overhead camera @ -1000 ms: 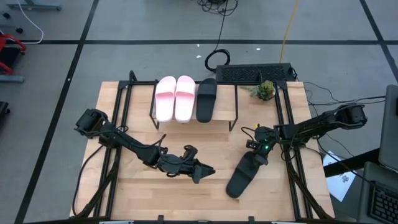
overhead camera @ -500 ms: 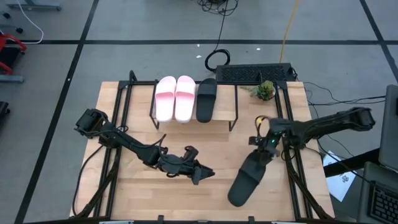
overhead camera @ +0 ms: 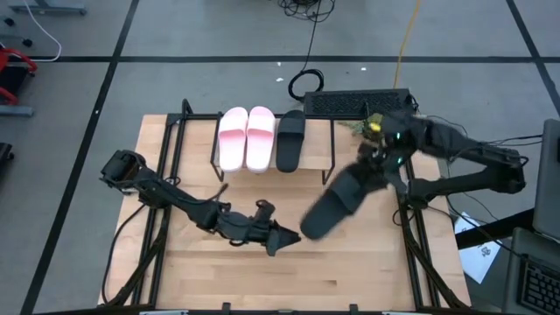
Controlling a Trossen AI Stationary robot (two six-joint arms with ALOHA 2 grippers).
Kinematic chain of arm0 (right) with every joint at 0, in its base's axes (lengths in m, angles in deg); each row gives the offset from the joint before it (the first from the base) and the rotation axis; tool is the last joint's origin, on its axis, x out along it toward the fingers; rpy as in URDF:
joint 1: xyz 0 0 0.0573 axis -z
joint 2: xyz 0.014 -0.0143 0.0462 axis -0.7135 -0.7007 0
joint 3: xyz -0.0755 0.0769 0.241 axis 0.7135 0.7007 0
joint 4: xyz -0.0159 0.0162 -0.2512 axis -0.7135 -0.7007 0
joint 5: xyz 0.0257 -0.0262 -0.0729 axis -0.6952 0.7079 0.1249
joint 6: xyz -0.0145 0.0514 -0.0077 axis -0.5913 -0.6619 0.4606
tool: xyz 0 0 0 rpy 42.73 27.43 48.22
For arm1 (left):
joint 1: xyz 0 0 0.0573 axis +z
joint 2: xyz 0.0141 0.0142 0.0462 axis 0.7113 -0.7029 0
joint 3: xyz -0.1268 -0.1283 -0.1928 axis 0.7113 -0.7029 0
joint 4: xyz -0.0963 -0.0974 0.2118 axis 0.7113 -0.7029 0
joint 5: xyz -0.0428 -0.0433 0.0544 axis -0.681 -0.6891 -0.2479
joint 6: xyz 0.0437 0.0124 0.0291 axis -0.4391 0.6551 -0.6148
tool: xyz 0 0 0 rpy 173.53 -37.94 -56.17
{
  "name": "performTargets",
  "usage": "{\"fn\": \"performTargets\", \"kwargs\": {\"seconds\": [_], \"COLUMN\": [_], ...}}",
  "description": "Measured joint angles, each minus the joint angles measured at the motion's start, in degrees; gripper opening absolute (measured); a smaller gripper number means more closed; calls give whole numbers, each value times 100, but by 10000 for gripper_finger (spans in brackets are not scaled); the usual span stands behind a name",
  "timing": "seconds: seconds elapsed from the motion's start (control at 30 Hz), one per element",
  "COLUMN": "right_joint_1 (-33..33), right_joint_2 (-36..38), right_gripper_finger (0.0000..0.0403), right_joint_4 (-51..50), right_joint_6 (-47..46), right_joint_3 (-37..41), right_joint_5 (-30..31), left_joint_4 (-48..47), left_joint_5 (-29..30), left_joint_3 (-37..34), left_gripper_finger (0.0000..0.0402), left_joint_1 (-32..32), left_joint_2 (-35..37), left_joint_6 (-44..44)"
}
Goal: Pick and place slides into the shelf
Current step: Put the black slides on the shelf
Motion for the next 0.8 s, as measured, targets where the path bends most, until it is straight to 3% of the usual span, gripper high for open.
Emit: {"fn": "performTargets", "kwargs": {"seconds": [0.23,0.53,0.8], "right_joint_1": [999,2784,3427], "right_joint_2": [-1273,-2658,-3389], "right_gripper_finger": [1,0,0], "right_joint_4": [-1708,-3767,-3893], "right_joint_6": [1896,4043,4670], "right_joint_3": [-2157,-3581,-4515], "right_joint_5": [245,285,-78], "left_joint_4": [32,-1448,-1753], "left_joint_5": [152,1168,1811], "left_joint_3": [2,4,4], "left_gripper_finger": [163,163,163], "left_joint_1": [-3,-280,-6], "left_joint_2": [1090,2974,3621], "left_joint_6": [-1321,-2605,-3038]}}
